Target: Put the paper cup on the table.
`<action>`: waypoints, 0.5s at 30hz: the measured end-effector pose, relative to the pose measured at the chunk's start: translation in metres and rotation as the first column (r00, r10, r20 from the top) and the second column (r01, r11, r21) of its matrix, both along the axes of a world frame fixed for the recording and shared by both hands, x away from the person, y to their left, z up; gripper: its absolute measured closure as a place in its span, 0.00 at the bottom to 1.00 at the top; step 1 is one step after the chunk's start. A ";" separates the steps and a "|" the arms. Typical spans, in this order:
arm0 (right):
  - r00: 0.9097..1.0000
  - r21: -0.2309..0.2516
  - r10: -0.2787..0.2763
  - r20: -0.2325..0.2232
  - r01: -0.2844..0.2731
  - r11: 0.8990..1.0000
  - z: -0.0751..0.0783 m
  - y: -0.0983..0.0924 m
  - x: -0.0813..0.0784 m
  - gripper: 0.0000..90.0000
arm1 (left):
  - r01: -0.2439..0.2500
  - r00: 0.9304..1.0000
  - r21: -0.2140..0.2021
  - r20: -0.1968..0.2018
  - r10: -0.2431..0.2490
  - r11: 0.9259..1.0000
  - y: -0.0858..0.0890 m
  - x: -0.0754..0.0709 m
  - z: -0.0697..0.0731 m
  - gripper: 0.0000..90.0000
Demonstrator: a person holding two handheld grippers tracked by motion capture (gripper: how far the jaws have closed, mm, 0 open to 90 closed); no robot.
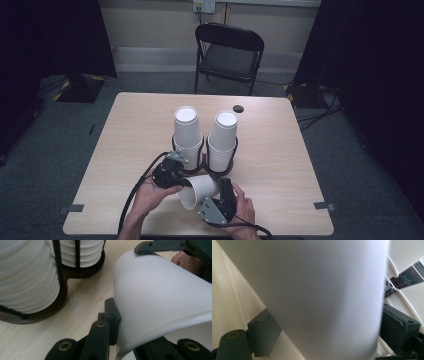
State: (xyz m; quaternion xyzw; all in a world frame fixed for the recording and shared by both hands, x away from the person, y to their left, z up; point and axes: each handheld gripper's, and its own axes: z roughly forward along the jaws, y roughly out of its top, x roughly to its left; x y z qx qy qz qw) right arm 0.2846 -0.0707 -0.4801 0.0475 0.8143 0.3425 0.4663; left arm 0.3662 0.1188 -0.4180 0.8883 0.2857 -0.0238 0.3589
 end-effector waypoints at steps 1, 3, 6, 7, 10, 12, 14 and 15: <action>1.000 -0.004 0.015 0.003 -0.015 1.000 0.000 0.002 -0.001 0.14 | 0.012 1.000 0.000 0.000 -0.012 1.000 -0.002 0.000 0.000 0.95; 1.000 0.002 0.018 0.012 -0.018 1.000 0.000 0.007 -0.002 0.14 | 0.004 1.000 0.006 0.004 -0.004 1.000 -0.004 0.001 0.000 0.96; 1.000 0.013 0.023 0.006 -0.023 1.000 0.001 0.009 -0.002 0.12 | 0.003 1.000 -0.009 -0.010 -0.003 1.000 -0.006 0.002 -0.002 0.96; 1.000 0.013 0.027 0.011 -0.027 1.000 0.002 0.010 -0.003 0.12 | 0.003 1.000 -0.007 -0.010 -0.003 1.000 -0.006 0.002 -0.002 0.96; 0.999 0.024 0.048 0.026 -0.048 0.999 0.003 0.015 -0.005 0.10 | -0.010 1.000 -0.009 -0.005 0.010 1.000 -0.007 0.002 -0.002 0.95; 0.998 0.028 0.053 0.040 -0.054 0.998 0.004 0.017 -0.006 0.11 | -0.018 1.000 -0.013 -0.006 0.018 1.000 -0.006 0.002 -0.003 0.96; 0.996 0.033 0.066 0.053 -0.068 0.997 0.005 0.020 -0.008 0.11 | -0.031 0.999 -0.021 -0.015 0.031 0.999 -0.006 0.004 -0.005 0.96; 0.996 0.032 0.071 0.057 -0.073 0.997 0.006 0.022 -0.009 0.11 | -0.038 0.999 -0.027 -0.019 0.037 0.999 -0.005 0.004 -0.006 0.96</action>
